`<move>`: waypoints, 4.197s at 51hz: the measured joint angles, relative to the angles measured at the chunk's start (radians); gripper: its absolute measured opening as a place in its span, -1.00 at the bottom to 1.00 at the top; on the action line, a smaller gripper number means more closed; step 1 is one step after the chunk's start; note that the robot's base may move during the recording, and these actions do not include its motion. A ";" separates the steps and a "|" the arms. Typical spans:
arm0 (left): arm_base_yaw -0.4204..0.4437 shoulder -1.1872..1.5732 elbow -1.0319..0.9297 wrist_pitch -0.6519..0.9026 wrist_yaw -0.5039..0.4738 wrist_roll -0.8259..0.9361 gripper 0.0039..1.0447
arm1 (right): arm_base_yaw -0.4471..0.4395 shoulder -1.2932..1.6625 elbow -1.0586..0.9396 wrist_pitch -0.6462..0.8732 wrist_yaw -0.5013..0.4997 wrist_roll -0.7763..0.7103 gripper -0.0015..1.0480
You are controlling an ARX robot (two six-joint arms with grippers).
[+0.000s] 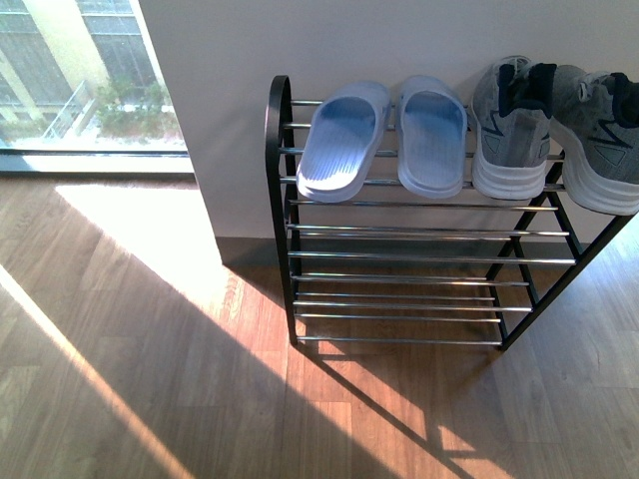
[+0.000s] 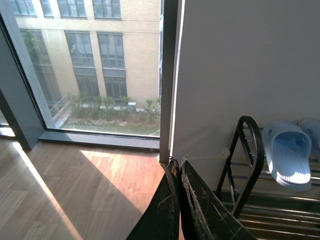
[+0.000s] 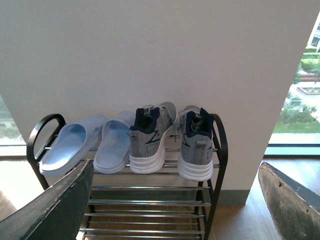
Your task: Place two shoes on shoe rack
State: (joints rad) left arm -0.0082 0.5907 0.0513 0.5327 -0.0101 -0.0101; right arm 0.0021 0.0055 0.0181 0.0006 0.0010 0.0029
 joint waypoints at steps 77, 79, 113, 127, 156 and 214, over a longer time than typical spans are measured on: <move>0.005 -0.575 -0.037 -0.533 0.010 0.001 -0.96 | 0.000 -0.001 0.000 0.000 0.000 0.000 0.82; 0.005 -0.575 -0.037 -0.533 0.010 0.002 -0.79 | 0.000 -0.001 0.000 0.000 -0.001 0.000 0.82; 0.005 -0.575 -0.037 -0.533 0.010 0.003 0.83 | 0.000 -0.001 0.000 -0.001 -0.001 0.000 0.82; 0.005 -0.575 -0.037 -0.533 0.010 0.003 0.83 | 0.000 -0.001 0.000 -0.001 -0.001 0.000 0.82; 0.005 -0.575 -0.037 -0.533 0.010 0.003 0.83 | 0.000 -0.001 0.000 -0.001 -0.002 0.000 0.82; 0.005 -0.575 -0.037 -0.533 0.010 0.004 0.83 | 0.000 -0.002 0.000 -0.001 0.001 0.000 0.82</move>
State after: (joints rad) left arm -0.0029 0.0154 0.0139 -0.0002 0.0002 -0.0063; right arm 0.0021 0.0040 0.0181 -0.0002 0.0021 0.0029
